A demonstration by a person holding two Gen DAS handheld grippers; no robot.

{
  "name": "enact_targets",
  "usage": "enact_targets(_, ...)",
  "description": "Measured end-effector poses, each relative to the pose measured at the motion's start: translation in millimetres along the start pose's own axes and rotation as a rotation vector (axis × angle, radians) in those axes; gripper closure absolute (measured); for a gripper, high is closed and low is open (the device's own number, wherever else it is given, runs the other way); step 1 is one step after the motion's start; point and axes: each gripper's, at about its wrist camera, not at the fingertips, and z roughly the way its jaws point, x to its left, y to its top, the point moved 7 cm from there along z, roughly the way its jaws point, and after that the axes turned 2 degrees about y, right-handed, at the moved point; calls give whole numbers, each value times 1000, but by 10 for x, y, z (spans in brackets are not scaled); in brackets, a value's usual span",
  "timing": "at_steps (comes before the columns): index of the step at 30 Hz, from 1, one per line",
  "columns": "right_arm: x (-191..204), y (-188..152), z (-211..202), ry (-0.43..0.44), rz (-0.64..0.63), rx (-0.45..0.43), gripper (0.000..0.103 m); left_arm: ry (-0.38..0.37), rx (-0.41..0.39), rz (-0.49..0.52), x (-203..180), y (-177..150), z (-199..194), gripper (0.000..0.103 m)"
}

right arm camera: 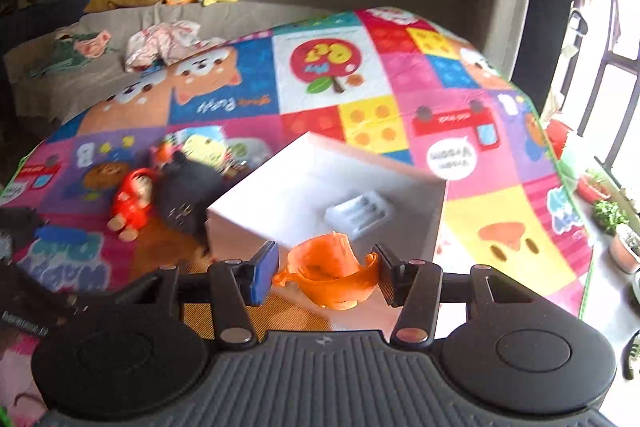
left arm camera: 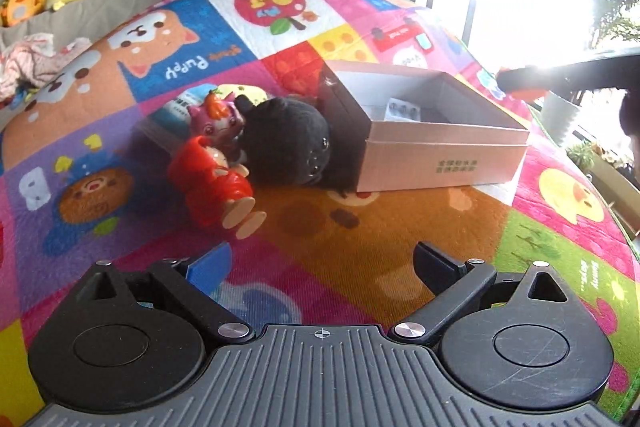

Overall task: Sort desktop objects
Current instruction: 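Grasp the black plush cat with the right tool, then grasp the red doll figure with the left tool while the right tool holds the plush cat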

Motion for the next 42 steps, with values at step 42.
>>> enact_targets(42,478,-862,-34,111,27,127,35,214,-59,-91,606,160,33,1)
